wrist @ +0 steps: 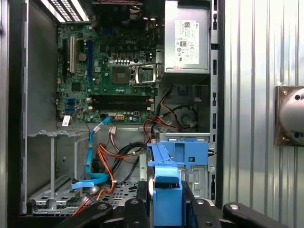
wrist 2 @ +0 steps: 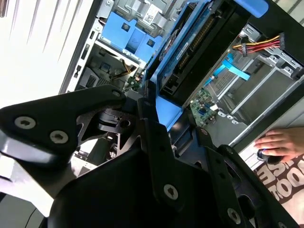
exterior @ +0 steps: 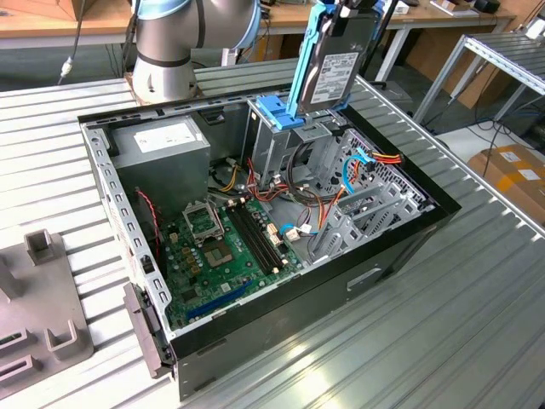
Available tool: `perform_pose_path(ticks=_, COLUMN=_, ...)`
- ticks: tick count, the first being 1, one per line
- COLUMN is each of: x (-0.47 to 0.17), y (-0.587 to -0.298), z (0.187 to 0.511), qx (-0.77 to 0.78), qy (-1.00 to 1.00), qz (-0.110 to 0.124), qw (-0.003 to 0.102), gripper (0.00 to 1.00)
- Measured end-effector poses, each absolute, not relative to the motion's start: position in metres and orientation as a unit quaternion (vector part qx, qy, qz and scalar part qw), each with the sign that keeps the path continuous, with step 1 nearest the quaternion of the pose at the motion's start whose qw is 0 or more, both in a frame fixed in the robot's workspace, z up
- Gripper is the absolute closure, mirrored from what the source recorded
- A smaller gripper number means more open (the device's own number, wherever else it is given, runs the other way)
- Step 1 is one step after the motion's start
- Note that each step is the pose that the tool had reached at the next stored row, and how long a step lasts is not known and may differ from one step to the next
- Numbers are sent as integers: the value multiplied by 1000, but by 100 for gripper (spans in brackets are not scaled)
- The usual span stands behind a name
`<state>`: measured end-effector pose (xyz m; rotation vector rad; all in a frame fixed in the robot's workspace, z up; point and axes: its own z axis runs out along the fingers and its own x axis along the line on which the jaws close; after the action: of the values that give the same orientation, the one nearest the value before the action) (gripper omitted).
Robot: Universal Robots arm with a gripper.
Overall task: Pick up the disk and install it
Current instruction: 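Pick up the disk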
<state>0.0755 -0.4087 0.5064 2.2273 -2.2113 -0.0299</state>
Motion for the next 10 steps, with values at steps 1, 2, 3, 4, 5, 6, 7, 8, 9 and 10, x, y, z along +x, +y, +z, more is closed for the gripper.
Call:
perform_pose_path(ticks=1, x=76, y=-410, z=506, qx=710, qy=-705, qz=-10, qw=1, gripper=64)
perform_pose_path(ticks=2, x=76, y=-413, z=506, qx=710, qy=-705, qz=-10, qw=1, gripper=64)
perform_pose_path(ticks=3, x=76, y=-417, z=506, qx=710, qy=-705, qz=-10, qw=1, gripper=64)
perform_pose_path(ticks=4, x=76, y=-420, z=506, qx=710, qy=-705, qz=-10, qw=1, gripper=64)
perform_pose_path(ticks=5, x=76, y=-422, z=506, qx=710, qy=-705, qz=-10, qw=1, gripper=64)
perform_pose_path(ticks=6, x=76, y=-425, z=506, qx=710, qy=-705, qz=-10, qw=1, gripper=64)
perform_pose_path(ticks=7, x=76, y=-427, z=506, qx=710, qy=-705, qz=-10, qw=1, gripper=64)
perform_pose_path(ticks=8, x=76, y=-430, z=506, qx=710, qy=-705, qz=-10, qw=1, gripper=64)
perform_pose_path(ticks=9, x=76, y=-432, z=506, qx=710, qy=-705, qz=-10, qw=1, gripper=64)
perform_pose_path(ticks=10, x=76, y=-434, z=506, qx=710, qy=-704, qz=-10, qw=1, gripper=64)
